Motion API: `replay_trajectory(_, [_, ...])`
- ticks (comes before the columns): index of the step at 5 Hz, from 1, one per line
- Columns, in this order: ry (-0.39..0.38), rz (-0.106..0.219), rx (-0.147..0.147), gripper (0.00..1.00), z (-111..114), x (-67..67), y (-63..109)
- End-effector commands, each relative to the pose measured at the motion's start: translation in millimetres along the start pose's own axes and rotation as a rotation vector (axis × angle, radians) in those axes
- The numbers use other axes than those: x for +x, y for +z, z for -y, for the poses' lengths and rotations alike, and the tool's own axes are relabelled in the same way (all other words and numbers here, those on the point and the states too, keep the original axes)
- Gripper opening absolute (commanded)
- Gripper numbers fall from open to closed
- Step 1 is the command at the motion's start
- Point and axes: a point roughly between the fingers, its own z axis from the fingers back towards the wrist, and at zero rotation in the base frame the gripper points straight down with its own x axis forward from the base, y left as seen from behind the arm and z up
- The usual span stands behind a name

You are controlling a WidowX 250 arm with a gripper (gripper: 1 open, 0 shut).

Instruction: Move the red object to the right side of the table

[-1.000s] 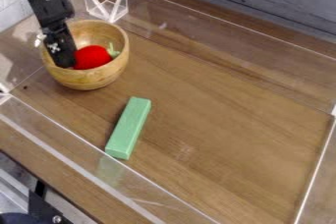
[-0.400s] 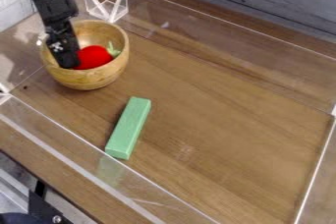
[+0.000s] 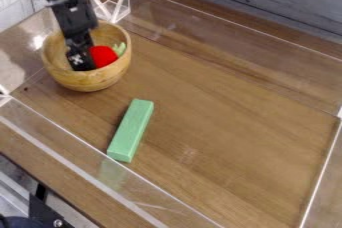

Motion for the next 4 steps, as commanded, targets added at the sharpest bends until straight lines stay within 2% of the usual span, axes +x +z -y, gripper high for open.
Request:
replay_trajectory(1, [0.060, 0.027, 0.043, 0.00, 3, 7.2, 4.7])
replay_trajectory(3, [0.030, 0.024, 0.029, 0.00, 10, 23.4, 1.3])
replay_trajectory(4, [0.055, 0.034, 0.033, 0.00, 22, 33.2, 6.9])
